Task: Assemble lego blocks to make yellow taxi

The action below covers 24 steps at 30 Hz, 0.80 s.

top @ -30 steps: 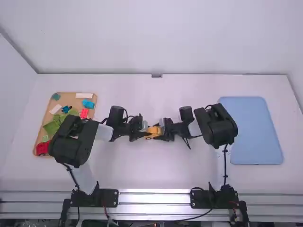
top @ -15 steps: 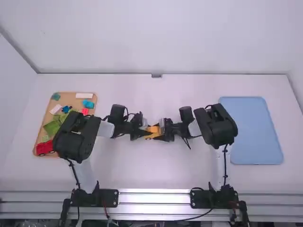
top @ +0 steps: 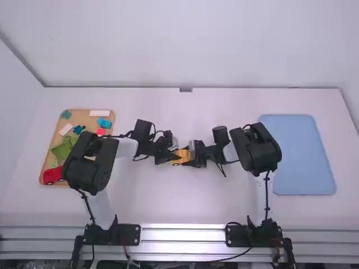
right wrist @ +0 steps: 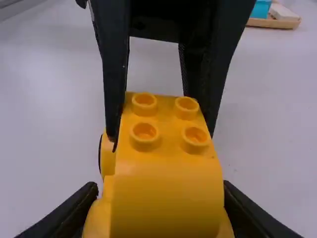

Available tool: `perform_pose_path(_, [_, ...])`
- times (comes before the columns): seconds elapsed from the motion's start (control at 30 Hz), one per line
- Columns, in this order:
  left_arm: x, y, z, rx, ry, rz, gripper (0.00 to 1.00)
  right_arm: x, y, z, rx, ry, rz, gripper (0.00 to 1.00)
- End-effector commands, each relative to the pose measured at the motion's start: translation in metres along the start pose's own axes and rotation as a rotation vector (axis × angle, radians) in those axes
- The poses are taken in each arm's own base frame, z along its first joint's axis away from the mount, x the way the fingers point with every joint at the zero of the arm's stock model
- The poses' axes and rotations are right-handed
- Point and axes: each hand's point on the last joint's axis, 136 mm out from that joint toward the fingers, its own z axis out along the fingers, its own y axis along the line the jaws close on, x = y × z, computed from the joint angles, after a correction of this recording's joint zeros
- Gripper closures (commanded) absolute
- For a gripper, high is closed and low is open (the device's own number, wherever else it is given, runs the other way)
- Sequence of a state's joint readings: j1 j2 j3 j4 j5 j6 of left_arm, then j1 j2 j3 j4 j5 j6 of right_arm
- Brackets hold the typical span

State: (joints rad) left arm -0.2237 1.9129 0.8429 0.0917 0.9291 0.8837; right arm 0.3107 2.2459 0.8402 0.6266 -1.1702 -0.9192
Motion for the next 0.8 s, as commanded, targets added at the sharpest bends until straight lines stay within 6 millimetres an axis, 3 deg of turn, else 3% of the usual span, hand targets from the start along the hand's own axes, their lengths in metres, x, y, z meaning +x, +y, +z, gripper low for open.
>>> perform_pose_path(0.0, [0.062,-0.024,0.019,0.008,0.223,-0.074,0.98,0.003,-0.003,0.004,0.003,0.013,-0.010,0.50])
perform_pose_path(0.6, [0.084,-0.041,0.020,0.022,0.298,-0.036,0.98,-0.001,-0.009,0.007,0.007,0.014,-0.001,0.49])
perform_pose_path(0.77, [0.089,-0.033,0.022,-0.032,0.347,-0.044,0.98,0.000,-0.011,0.005,0.013,0.014,0.003,0.49])
